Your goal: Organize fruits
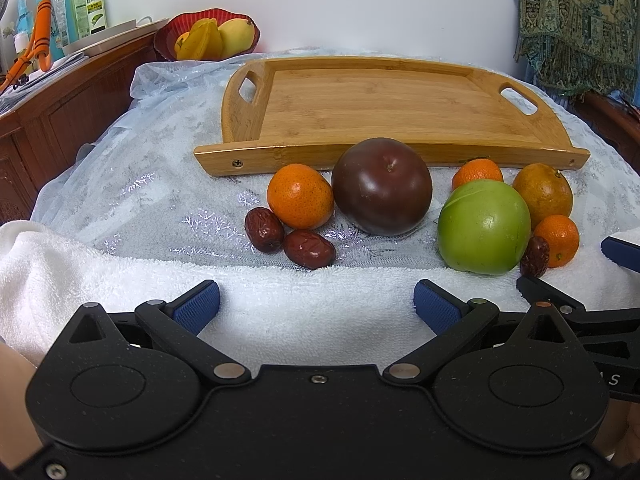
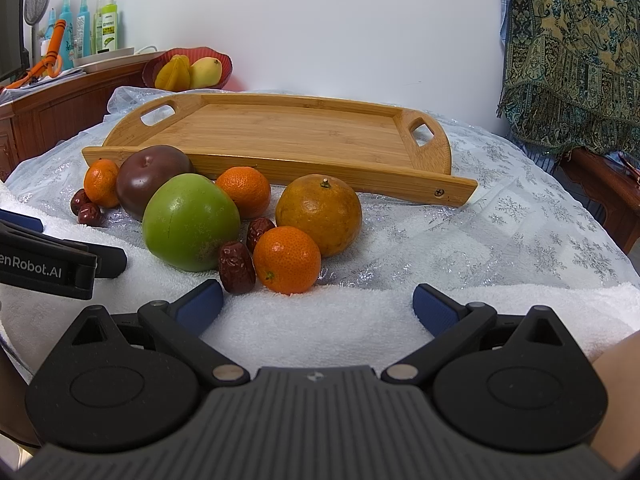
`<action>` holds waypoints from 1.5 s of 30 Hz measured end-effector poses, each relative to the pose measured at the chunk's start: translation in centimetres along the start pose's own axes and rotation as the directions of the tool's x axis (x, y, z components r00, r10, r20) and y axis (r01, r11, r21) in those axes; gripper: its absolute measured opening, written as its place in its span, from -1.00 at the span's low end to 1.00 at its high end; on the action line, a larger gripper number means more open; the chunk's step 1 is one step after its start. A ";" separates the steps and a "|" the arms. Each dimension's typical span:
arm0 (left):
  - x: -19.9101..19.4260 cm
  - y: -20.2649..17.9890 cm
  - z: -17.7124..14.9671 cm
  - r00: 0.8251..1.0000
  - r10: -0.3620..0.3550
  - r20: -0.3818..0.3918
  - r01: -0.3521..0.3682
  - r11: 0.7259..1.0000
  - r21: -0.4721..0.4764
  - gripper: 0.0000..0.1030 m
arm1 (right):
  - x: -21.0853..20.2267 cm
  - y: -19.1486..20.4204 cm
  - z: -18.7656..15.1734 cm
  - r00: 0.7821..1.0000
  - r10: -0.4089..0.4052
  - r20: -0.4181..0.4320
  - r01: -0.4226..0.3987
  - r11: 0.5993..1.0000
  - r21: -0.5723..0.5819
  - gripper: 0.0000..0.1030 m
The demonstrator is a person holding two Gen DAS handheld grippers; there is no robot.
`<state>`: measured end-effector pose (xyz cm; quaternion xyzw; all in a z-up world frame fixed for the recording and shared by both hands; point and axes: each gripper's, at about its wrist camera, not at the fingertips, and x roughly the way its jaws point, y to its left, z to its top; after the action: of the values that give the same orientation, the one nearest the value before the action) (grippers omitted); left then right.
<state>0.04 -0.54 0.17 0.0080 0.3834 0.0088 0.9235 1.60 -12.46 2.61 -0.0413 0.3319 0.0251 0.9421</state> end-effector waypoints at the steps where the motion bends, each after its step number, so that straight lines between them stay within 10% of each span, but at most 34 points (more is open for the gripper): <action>1: -0.3 0.0 0.1 1.000 -0.002 0.002 0.002 1.000 0.002 1.00 | -0.1 0.1 0.0 1.000 0.002 0.002 -0.002 1.000 0.002 1.00; 12: -0.8 0.8 -0.2 0.997 -0.045 0.062 0.045 0.999 0.013 0.97 | -0.2 -0.2 0.1 1.000 0.004 0.017 -0.004 1.000 0.016 1.00; 18: -2.4 2.6 0.0 0.991 -0.050 0.122 0.058 0.996 -0.063 0.02 | -2.0 -0.5 -0.1 0.992 0.054 0.112 -0.059 0.997 0.040 0.67; 23: -2.8 3.3 0.4 0.988 -0.082 0.134 0.093 0.993 -0.074 -0.47 | -3.3 -0.9 -0.1 0.981 0.041 0.191 -0.058 0.995 0.084 -0.01; 29: -1.9 2.9 0.1 0.989 -0.081 0.120 0.090 0.994 -0.068 -0.51 | -3.2 -1.1 0.0 0.982 0.040 0.182 -0.058 0.994 0.095 -0.31; 45: 0.4 2.0 -0.3 0.984 -0.079 0.160 0.086 0.996 -0.036 -0.43 | -0.9 -0.7 0.2 0.984 0.133 0.116 -0.146 0.983 0.108 -0.16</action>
<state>0.09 1.50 -0.29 -0.0269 0.3085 -0.0219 0.9506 1.03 -13.16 3.36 0.0385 0.2832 0.0740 0.9554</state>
